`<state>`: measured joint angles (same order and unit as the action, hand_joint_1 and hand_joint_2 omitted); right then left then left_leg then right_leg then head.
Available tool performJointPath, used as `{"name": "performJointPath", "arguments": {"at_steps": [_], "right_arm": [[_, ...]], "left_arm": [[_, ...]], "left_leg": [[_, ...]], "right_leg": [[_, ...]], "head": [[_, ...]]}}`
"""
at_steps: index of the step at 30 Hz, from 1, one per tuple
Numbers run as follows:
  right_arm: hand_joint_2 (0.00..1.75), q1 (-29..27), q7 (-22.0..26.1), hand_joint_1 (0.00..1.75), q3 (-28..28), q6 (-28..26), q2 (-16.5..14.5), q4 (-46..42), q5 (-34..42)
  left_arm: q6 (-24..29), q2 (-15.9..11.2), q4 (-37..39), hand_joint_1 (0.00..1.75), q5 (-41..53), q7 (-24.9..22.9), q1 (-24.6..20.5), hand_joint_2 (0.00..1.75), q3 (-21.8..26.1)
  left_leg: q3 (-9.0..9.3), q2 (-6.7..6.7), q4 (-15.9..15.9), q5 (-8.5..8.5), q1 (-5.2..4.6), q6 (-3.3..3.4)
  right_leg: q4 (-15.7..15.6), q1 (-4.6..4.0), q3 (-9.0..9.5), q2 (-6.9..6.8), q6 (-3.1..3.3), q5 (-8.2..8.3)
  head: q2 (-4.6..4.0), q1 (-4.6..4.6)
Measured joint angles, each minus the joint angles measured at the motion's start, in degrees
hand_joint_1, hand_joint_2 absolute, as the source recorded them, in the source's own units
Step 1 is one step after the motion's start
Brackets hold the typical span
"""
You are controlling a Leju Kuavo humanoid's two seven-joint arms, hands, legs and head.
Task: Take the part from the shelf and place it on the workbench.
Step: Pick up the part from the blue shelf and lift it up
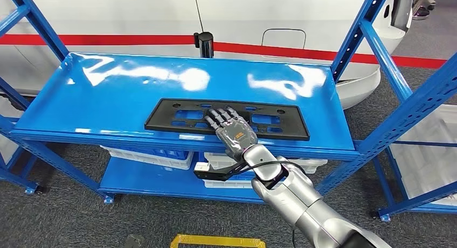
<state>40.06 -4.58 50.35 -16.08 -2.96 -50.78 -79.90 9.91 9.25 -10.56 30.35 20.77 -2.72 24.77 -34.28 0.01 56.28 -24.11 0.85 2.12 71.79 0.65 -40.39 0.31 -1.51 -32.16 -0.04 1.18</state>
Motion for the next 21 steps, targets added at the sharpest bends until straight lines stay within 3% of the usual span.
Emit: {"name": "performJointPath", "arguments": {"at_steps": [2,4,6,8,9,16,21], "right_arm": [[1.75,-0.1,0.3,1.59,0.0,-0.4,0.0,0.3,0.1],[1.75,-0.2,0.8,1.61,-0.1,-0.8,-0.1,0.5,0.1],[1.75,-0.2,1.3,1.62,-0.1,-1.1,-0.3,0.8,0.2],[1.75,-0.3,1.6,1.64,-0.1,-1.4,-0.4,1.1,0.2],[1.75,-0.2,1.7,1.63,-0.1,-1.6,-0.5,1.2,0.3],[1.75,1.2,2.1,1.67,-0.5,-2.3,-0.4,2.4,0.3],[1.75,1.7,2.4,1.64,-0.5,-2.3,-0.4,2.9,0.2]], "left_arm": [[1.2,0.1,0.0,0.00,-0.8,3.5,0.0,0.00,0.7],[3.2,0.1,0.0,0.00,-1.6,7.4,-0.1,0.00,1.6],[4.9,0.1,0.0,0.00,-2.1,11.0,-0.1,0.00,2.4],[6.4,0.2,0.0,0.00,-1.9,13.4,0.0,0.00,2.9],[6.9,0.3,0.0,0.00,-1.9,14.2,0.0,0.00,3.0],[6.6,0.8,0.0,0.00,-2.2,15.6,0.0,0.00,3.9],[6.4,1.1,0.0,0.00,-2.1,15.2,0.0,0.00,4.0]], "left_leg": [[-0.04,-0.15,0.3,-0.07,-0.12,-0.39],[-0.16,-0.22,0.8,-0.44,-0.38,-1.01],[-0.25,-0.25,1.0,-0.75,-0.41,-0.64],[-0.23,-0.25,0.9,-0.69,-0.26,-0.02],[-0.18,-0.24,0.8,-0.60,-0.23,-0.03],[0.17,-0.23,0.3,-0.01,-0.06,-1.63],[0.17,-0.22,0.3,-0.07,-0.08,-1.98]], "right_leg": [[-8.3,0.23,4.08,-0.11,-0.74,3.04],[-13.7,0.47,7.01,-0.25,-0.44,5.08],[-14.3,0.52,7.44,-0.31,0.13,5.81],[-14.3,0.36,7.42,-0.31,0.38,6.00],[-14.3,0.27,7.40,-0.30,0.47,6.03],[-14.3,0.01,7.36,-0.29,0.90,6.07],[-14.2,0.00,7.35,-0.29,0.89,6.04]], "head": [[0.00,0.00],[0.00,0.16],[0.00,0.32],[0.00,0.31],[0.00,0.33],[0.00,0.30],[0.00,0.28]]}}
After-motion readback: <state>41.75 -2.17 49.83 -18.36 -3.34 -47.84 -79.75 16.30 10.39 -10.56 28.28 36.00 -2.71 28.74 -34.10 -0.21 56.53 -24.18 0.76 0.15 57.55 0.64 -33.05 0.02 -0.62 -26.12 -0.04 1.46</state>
